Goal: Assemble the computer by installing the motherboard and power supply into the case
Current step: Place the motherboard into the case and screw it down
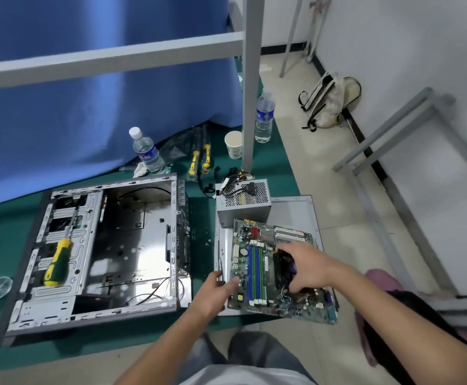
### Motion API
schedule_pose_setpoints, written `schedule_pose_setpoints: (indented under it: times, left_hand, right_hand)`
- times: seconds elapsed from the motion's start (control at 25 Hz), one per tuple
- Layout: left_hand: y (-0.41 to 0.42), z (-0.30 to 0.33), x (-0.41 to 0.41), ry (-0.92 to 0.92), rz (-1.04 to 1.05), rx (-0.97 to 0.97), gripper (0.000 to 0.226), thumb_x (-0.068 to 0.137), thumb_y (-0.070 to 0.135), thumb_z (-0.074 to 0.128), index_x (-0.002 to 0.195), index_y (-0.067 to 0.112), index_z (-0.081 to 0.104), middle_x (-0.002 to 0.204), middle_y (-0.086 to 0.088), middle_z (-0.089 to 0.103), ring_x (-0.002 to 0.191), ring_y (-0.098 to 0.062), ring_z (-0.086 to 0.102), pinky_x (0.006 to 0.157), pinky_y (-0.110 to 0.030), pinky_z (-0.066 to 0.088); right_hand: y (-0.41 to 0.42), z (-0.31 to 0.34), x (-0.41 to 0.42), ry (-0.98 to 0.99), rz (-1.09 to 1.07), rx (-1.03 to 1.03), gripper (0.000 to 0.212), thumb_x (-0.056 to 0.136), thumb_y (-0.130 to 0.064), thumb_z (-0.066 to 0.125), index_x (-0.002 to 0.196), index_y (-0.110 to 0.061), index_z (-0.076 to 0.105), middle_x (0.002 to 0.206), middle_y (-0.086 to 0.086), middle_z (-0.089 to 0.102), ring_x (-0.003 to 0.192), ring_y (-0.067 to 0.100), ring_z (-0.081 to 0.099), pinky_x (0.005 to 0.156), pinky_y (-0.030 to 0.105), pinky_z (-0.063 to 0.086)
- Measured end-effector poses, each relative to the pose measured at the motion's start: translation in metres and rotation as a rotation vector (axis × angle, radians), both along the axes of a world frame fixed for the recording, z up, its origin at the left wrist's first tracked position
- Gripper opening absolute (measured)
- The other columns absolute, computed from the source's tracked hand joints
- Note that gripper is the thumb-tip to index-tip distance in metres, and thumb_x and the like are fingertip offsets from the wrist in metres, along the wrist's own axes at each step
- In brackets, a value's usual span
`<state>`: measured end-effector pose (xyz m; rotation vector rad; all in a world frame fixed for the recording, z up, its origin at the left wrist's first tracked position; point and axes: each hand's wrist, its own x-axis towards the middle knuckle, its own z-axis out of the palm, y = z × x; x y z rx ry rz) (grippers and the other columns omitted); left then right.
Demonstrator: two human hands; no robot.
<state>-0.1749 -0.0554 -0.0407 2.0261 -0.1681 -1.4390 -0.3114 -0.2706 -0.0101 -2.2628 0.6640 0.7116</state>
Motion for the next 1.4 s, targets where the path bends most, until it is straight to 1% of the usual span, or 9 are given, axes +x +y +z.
schedule_pose_setpoints:
  times: [0.08,0.2,0.36,0.6,0.8,0.92,1.04,1.2,1.4]
  left_hand:
    - [-0.01,0.01,-0.003,0.307,0.245,-0.066,0.07,0.082,0.053,0.066,0.137,0.013,0.05,0.133,-0.014,0.06,0.115,-0.033,0.061,0.098,-0.053,0.051]
    - [-0.02,0.036,-0.003,0.663,0.482,-0.222,0.042,0.088,0.034,0.066,0.115,0.003,0.064,0.108,-0.021,0.071,0.092,-0.037,0.07,0.077,-0.054,0.059]
    - [-0.015,0.07,0.009,0.723,0.424,-0.259,0.027,0.093,0.015,0.057,0.114,-0.001,0.063,0.114,-0.025,0.069,0.089,-0.037,0.071,0.067,-0.051,0.06]
    - [0.031,0.104,0.045,0.648,0.467,-0.312,0.04,0.087,0.014,0.063,0.123,-0.003,0.054,0.113,-0.025,0.068,0.089,-0.037,0.071,0.07,-0.048,0.06]
    - [0.08,0.11,0.094,0.423,0.432,-0.329,0.036,0.084,0.015,0.074,0.113,-0.001,0.061,0.1,-0.016,0.072,0.076,-0.024,0.069,0.07,-0.036,0.058]
    - [0.099,0.108,0.12,0.191,0.336,-0.257,0.026,0.087,0.012,0.072,0.109,0.012,0.057,0.099,-0.013,0.072,0.067,-0.014,0.068,0.058,-0.026,0.053]
    - [0.11,0.103,0.141,-0.039,0.283,-0.207,0.031,0.092,0.016,0.067,0.117,0.019,0.05,0.106,-0.008,0.069,0.082,-0.017,0.07,0.067,-0.03,0.057]
    - [0.133,0.09,0.171,-0.39,0.123,-0.166,0.043,0.096,0.028,0.061,0.134,0.013,0.047,0.112,0.005,0.064,0.091,-0.009,0.067,0.068,-0.018,0.054]
    - [0.189,0.062,0.226,-0.832,-0.125,0.0,0.052,0.097,0.018,0.057,0.145,0.022,0.039,0.144,-0.004,0.037,0.112,-0.014,0.051,0.092,-0.022,0.044]
  right_hand:
    - [-0.008,0.021,-0.007,-0.048,-0.08,0.13,0.082,0.055,-0.029,0.085,0.128,-0.029,0.048,0.096,-0.004,0.063,0.085,0.011,0.062,0.07,0.031,0.055]
    - [-0.014,0.044,-0.015,-0.111,-0.233,0.306,0.084,0.055,-0.03,0.086,0.13,-0.038,0.05,0.112,-0.003,0.067,0.096,0.012,0.067,0.085,0.036,0.058]
    - [-0.009,0.058,-0.015,-0.162,-0.296,0.37,0.085,0.053,-0.038,0.088,0.13,-0.04,0.053,0.12,-0.009,0.064,0.1,0.006,0.067,0.092,0.031,0.055]
    - [0.022,0.093,0.035,-0.241,-0.174,0.315,0.066,0.052,-0.059,0.083,0.11,-0.058,0.051,0.11,-0.025,0.064,0.093,-0.011,0.063,0.078,0.011,0.05]
    - [0.062,0.111,0.089,-0.308,-0.013,0.143,0.087,0.053,-0.064,0.079,0.132,-0.05,0.044,0.113,-0.022,0.062,0.096,-0.008,0.061,0.075,0.008,0.049]
    - [0.086,0.118,0.121,-0.34,0.114,-0.014,0.103,0.056,-0.061,0.074,0.148,-0.039,0.033,0.135,-0.008,0.052,0.12,0.009,0.05,0.093,0.025,0.047]
    - [0.111,0.12,0.156,-0.377,0.222,-0.189,0.107,0.06,-0.055,0.072,0.153,-0.033,0.024,0.132,-0.007,0.044,0.124,0.013,0.032,0.098,0.035,0.041]
    - [0.137,0.112,0.207,-0.38,0.345,-0.421,0.106,0.065,-0.05,0.073,0.154,-0.028,0.02,0.128,-0.007,0.043,0.117,0.016,0.03,0.096,0.039,0.04]
    - [0.156,0.085,0.274,-0.318,0.336,-0.511,0.103,0.067,-0.046,0.077,0.152,-0.026,0.024,0.133,-0.003,0.045,0.122,0.021,0.033,0.098,0.04,0.038]
